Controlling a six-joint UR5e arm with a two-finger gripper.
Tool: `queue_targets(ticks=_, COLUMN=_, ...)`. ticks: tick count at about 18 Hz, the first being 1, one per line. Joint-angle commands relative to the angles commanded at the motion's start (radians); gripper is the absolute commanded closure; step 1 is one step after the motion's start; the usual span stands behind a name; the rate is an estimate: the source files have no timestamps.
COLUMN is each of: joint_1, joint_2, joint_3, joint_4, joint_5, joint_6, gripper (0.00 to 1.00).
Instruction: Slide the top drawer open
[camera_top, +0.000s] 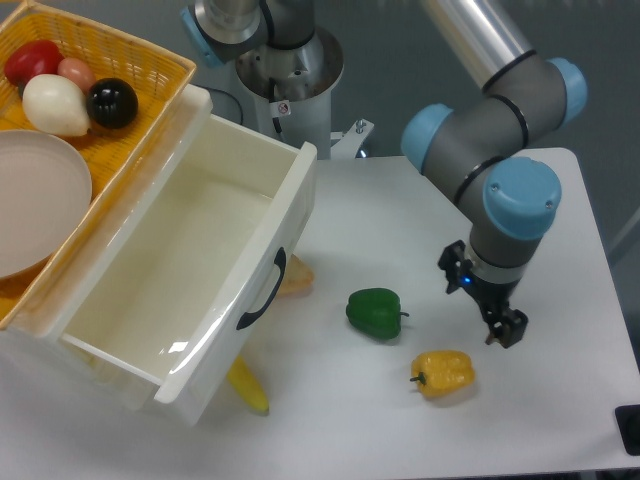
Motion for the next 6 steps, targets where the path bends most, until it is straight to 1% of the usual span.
queue_targets(ticks=6, joint_1=0.003, joint_2=-0.006, joint_3=0.005, joint_4=0.000, joint_5=-0.006, joint_6=-0.006, gripper=0.00)
